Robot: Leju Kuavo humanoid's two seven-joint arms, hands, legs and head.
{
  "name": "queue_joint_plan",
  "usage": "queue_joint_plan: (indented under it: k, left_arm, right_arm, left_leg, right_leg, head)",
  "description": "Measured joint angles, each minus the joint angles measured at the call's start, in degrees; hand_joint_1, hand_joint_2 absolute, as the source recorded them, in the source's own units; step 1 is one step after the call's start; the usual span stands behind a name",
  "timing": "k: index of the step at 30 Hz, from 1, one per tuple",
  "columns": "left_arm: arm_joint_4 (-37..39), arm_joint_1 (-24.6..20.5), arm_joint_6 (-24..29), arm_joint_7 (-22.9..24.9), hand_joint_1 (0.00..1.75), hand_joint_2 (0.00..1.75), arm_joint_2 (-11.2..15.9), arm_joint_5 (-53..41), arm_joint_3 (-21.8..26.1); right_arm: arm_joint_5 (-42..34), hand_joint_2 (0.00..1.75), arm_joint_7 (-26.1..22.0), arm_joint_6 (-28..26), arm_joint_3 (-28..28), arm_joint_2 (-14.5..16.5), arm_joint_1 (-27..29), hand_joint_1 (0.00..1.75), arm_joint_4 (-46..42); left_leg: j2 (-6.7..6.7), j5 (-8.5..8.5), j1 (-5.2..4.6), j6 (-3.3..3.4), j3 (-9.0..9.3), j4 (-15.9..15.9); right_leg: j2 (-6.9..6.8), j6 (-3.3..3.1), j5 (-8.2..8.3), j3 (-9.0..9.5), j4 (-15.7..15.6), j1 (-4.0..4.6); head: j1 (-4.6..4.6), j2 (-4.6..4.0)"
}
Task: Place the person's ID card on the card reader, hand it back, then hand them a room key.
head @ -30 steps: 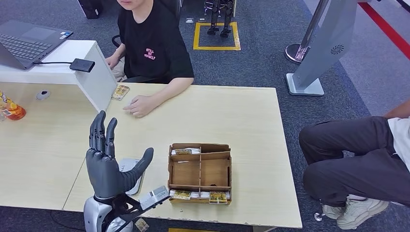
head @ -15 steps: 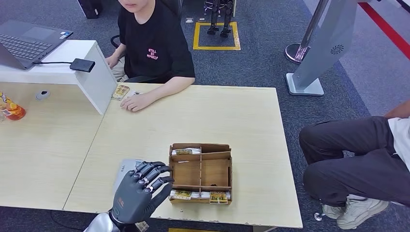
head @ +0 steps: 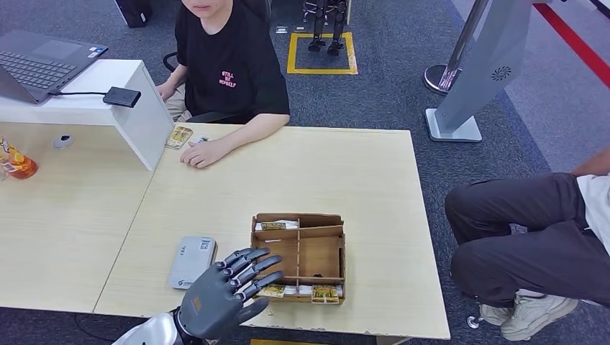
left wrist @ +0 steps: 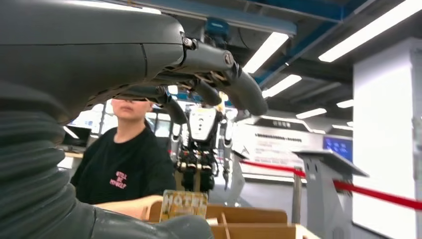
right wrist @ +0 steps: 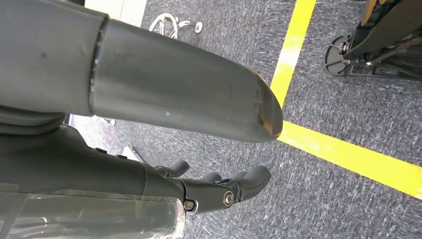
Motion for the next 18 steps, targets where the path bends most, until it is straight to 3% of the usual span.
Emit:
queue_joint_plan:
  k: [12,18]
  left_arm:
    - [0.1,-5.4,-9.1,0.1,0.56,1.75,2.2,1.6,-5.3]
    - [0.1,-6.8,-10.7,-0.3,0.54,1.75,2.5,2.1,-6.4]
  right_arm:
    - [0.2,0.0,0.0,0.6,0.0,0.0,0.0,0.0,0.0]
    - [0.2,0.0,0.0,0.7,0.0,0.0,0.0,0.0,0.0]
  left_leg:
    - [0.0,0.0,0.0,0.0,-0.01,0.0]
    - [0.0,0.0,0.0,0.0,-0.01,0.0]
  right_leg:
    - [-0.01,0.0,0.0,0.0,0.0,0.0]
    - [0.0,0.0,0.0,0.0,0.0,0.0]
  head:
    - [0.0,0.0]
    - [-0.01,0.0]
